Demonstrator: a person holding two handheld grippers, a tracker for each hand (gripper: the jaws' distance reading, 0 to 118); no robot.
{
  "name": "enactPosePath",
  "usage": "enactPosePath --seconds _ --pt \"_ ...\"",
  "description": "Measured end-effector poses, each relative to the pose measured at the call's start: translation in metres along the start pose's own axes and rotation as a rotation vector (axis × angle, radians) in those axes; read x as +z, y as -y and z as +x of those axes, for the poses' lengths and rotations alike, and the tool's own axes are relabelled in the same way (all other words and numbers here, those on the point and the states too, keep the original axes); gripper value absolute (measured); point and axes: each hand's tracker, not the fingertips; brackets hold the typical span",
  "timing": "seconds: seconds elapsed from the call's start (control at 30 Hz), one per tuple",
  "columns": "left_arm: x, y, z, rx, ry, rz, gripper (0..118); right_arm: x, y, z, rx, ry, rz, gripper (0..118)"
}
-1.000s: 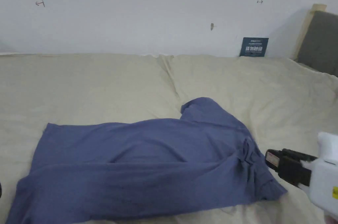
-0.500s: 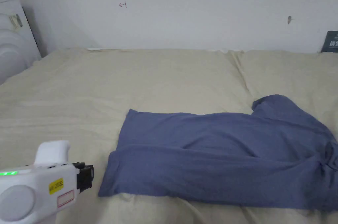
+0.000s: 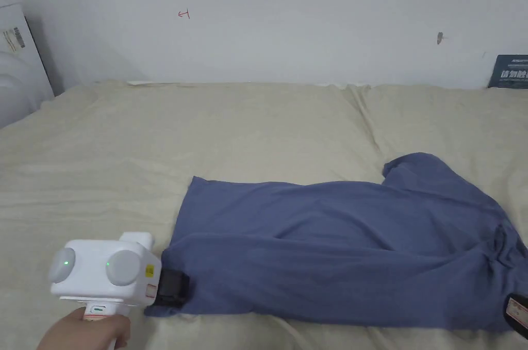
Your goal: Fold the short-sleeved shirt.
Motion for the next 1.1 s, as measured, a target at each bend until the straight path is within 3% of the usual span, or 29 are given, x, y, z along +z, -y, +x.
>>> enactPosePath --seconds 0.07,0.13,0.17,0.2,0.37,0.53,0.6,0.7,0.73,0.8,0.83,0.93,1.03,1.07,1.1 --pt "0.003 -0.001 0.004 0.009 0.017 -0.015 102 -0.004 -0.001 0.004 -0.002 0.01 -0.005 0" --pt "0.013 -0.002 0.008 0.004 0.079 -0.006 70 -0.007 -0.001 0.005 -0.02 0.015 -0.012 0" --pt "0.019 -0.002 0.005 -0.016 0.07 0.007 44 -0.008 -0.001 0.007 -0.027 0.019 -0.015 0" --pt "0.026 -0.003 0.009 -0.081 0.049 0.051 7 -0.009 -0.001 0.009 -0.032 0.026 -0.015 0" --pt "0.021 0.003 0.025 -0.219 0.007 0.041 7 -0.007 -0.004 0.016 -0.055 0.05 -0.01 0" --pt "0.029 -0.006 0.014 -0.132 0.054 0.041 7 -0.011 -0.05 0.057 -0.1 0.132 0.003 0" --pt "0.039 -0.008 0.013 -0.148 0.05 0.063 7 -0.027 -0.074 0.081 -0.149 0.191 -0.087 0" --pt "0.042 -0.012 0.012 -0.152 0.061 0.059 7 -0.067 -0.097 0.122 -0.266 0.146 -0.326 3" --pt "0.042 -0.012 0.012 -0.148 0.065 0.056 7 -0.08 -0.097 0.132 -0.296 0.148 -0.396 22" --pt "0.043 -0.012 0.014 -0.138 0.069 0.055 7 -0.108 -0.09 0.145 -0.325 0.193 -0.518 100" --pt "0.045 -0.01 0.016 -0.133 0.069 0.055 7 -0.117 -0.085 0.15 -0.338 0.218 -0.563 105" --pt "0.042 -0.008 0.018 -0.11 0.077 0.04 7 -0.136 -0.074 0.166 -0.34 0.348 -0.597 105" --pt "0.039 -0.006 0.018 -0.1 0.081 0.026 7 -0.148 -0.067 0.185 -0.346 0.416 -0.629 105" --pt "0.039 -0.005 0.018 -0.09 0.084 0.026 7 -0.151 -0.064 0.187 -0.341 0.446 -0.637 103" --pt "0.037 -0.006 0.014 -0.076 0.093 0.019 7 -0.154 -0.061 0.188 -0.332 0.458 -0.654 93"
